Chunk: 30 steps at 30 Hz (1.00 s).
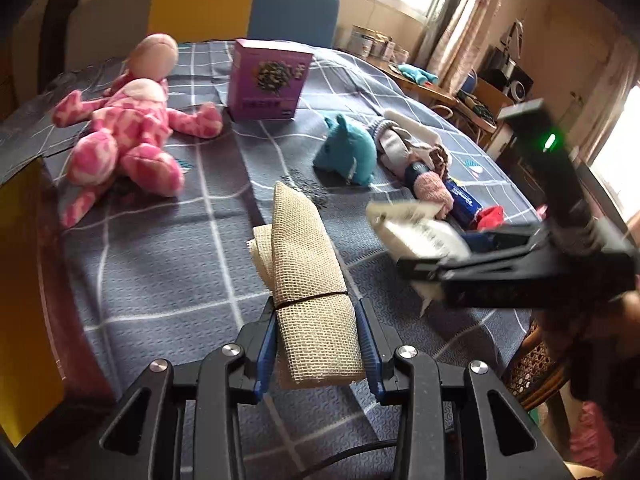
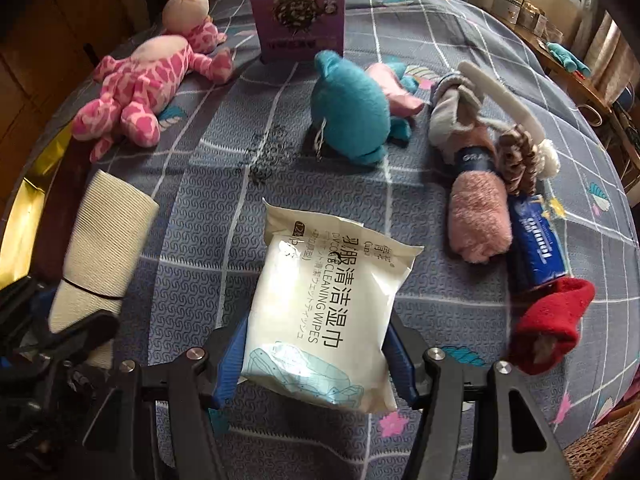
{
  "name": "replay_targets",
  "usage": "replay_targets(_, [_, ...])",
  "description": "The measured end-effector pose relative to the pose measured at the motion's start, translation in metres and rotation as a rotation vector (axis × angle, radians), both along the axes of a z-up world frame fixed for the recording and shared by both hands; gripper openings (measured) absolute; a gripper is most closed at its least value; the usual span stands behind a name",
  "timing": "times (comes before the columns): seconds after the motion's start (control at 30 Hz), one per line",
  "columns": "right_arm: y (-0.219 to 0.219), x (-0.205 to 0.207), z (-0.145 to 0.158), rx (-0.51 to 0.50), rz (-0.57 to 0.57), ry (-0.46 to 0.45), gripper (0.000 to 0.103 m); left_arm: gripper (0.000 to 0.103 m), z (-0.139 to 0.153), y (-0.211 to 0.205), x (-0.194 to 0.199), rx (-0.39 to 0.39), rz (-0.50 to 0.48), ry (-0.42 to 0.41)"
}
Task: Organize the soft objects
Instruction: 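Carry the beige cloth into the gold tray, open the left tool while the right holds wipes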
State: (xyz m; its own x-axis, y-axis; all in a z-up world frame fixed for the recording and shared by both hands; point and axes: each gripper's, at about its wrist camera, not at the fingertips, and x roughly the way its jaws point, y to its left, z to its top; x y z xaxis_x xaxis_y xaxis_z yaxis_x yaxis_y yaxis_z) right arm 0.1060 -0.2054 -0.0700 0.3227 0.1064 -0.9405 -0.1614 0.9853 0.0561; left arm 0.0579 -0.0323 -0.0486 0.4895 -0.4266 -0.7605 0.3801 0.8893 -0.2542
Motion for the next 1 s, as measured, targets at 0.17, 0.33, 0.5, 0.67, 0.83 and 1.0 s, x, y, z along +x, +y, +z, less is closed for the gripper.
replay_targets(0.17, [0.0,0.001,-0.015,0.006,-0.005,0.013,0.063,0.037,0.018,0.025,-0.008,-0.029,0.047,-0.033])
replay_targets(0.33, [-0.004,0.006,-0.016,0.022,0.008,0.038,0.064,0.037,0.041,0.061,-0.007,-0.082,0.136,-0.062])
replay_targets(0.5, [-0.007,0.007,-0.017,0.03,0.011,0.033,0.064,0.038,0.06,0.116,0.006,-0.103,0.268,-0.076])
replay_targets(0.67, [-0.01,0.001,-0.018,0.04,0.021,0.004,0.064,0.038,0.05,0.179,0.036,-0.103,0.441,-0.022])
replay_targets(0.83, [-0.011,-0.004,-0.017,0.043,0.025,-0.01,0.064,0.038,0.024,0.219,0.077,-0.08,0.55,0.06])
replay_targets(1.0, [-0.01,-0.005,-0.016,0.042,0.026,-0.011,0.064,0.038,0.001,0.228,0.112,-0.055,0.571,0.119])
